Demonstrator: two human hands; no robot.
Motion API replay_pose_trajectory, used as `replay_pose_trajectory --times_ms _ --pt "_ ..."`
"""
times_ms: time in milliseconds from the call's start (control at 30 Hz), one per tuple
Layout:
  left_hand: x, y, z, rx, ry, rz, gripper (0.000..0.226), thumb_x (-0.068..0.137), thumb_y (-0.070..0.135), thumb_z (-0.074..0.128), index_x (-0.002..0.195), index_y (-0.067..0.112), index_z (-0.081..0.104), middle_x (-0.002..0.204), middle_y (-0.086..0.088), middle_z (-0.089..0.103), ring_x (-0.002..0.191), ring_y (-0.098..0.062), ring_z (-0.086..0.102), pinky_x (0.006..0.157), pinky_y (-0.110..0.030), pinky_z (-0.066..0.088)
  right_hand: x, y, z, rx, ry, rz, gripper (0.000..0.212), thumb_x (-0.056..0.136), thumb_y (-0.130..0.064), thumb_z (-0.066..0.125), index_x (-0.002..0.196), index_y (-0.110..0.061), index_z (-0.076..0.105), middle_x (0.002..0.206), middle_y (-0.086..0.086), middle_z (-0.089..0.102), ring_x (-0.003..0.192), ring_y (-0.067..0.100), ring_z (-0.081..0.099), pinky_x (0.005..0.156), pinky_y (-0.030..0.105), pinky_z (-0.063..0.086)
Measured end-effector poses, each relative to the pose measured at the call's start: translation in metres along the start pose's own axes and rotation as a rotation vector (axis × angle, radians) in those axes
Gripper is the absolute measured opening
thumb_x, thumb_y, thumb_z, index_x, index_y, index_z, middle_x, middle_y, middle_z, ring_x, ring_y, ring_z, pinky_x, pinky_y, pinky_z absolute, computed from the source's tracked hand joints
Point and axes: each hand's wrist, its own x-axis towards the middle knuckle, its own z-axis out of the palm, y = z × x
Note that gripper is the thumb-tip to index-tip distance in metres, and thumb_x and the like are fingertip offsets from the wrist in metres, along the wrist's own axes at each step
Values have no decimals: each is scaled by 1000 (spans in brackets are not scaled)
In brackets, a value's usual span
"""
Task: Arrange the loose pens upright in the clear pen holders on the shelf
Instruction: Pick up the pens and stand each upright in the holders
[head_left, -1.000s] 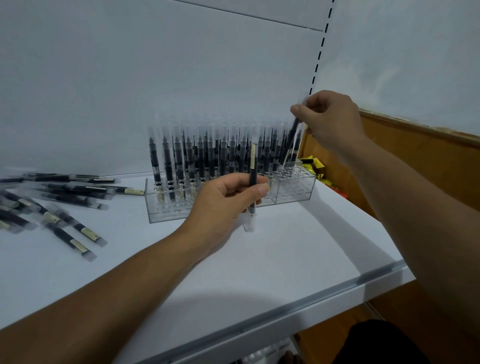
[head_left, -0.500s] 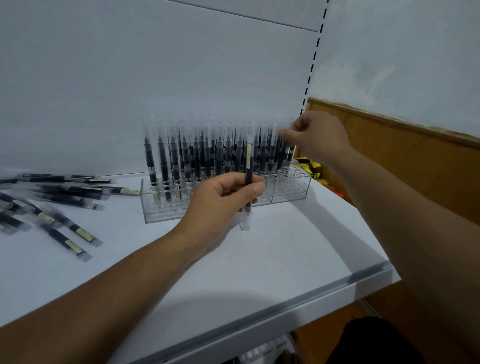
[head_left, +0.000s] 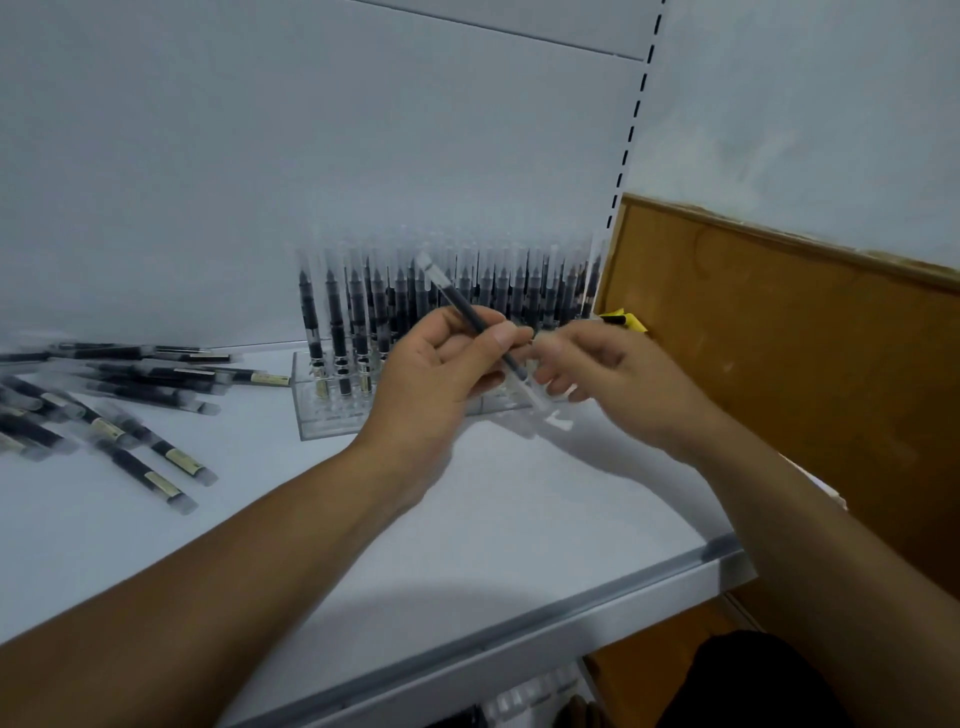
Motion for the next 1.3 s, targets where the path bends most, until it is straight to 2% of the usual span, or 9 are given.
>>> replay_pose_trajectory --times_ms 100,167,267,400,500,700,933,1167,1300 --pt "-1 1 -2 6 0 7 17 89 13 63 105 11 60 97 -3 75 92 -14 71 79 -24 57 -5 0 7 116 -111 3 33 78 -41 70 101 -18 68 87 2 73 80 14 68 72 27 54" --pt "0 1 -3 14 0 8 18 89 14 63 107 11 61 98 -3 75 94 -15 71 82 -25 56 -5 0 8 195 -91 -9 18 81 -25 73 96 -15 69 82 4 72 75 16 65 67 24 53" --pt "-1 2 -3 88 -6 48 19 88 12 64 108 11 64 98 -6 74 93 -11 70 80 -20 55 -3 1 2 330 10 -21 13 82 -26 70 90 -16 70 76 -2 67 70 11 60 62 22 50" --pt "-1 -6 -13 853 -151 283 35 90 34 64 124 31 60 122 21 60 110 8 53 96 -17 40 5 -1 -23 593 225 29 7 82 -24 69 84 -18 69 72 -8 61 65 7 52 56 17 45" --pt "1 -10 -17 1261 -207 460 48 91 51 53 137 34 49 137 18 50 130 -3 38 112 -30 24 13 -5 -44 721 374 32 5 83 -23 70 82 -19 68 76 -5 61 66 6 56 56 16 46" --pt "2 -13 -20 1554 -275 413 60 94 53 46 148 33 31 153 14 30 140 -8 23 117 -31 6 38 -1 -78 382 577 43 14 94 -27 63 96 -12 64 87 -4 70 78 7 69 67 21 54" --pt "1 -12 -20 1544 -287 399 58 94 53 45 147 34 32 155 15 27 142 -7 18 115 -28 4 61 4 -77 -18 523 11 22 94 -29 62 104 -9 65 84 -7 66 68 3 63 65 21 51" --pt "1 -13 -21 1532 -288 390 59 95 52 45 149 34 29 155 15 26 142 -7 16 115 -26 1 71 1 -68 -135 478 -17 17 94 -31 63 100 -15 64 84 -8 65 71 3 63 57 12 47" --pt "1 -13 -22 1528 -290 398 59 95 52 45 149 34 29 156 15 26 142 -6 16 115 -27 2 75 2 -64 -207 401 23 25 92 -32 65 100 -9 66 90 1 69 73 8 66 70 29 55"
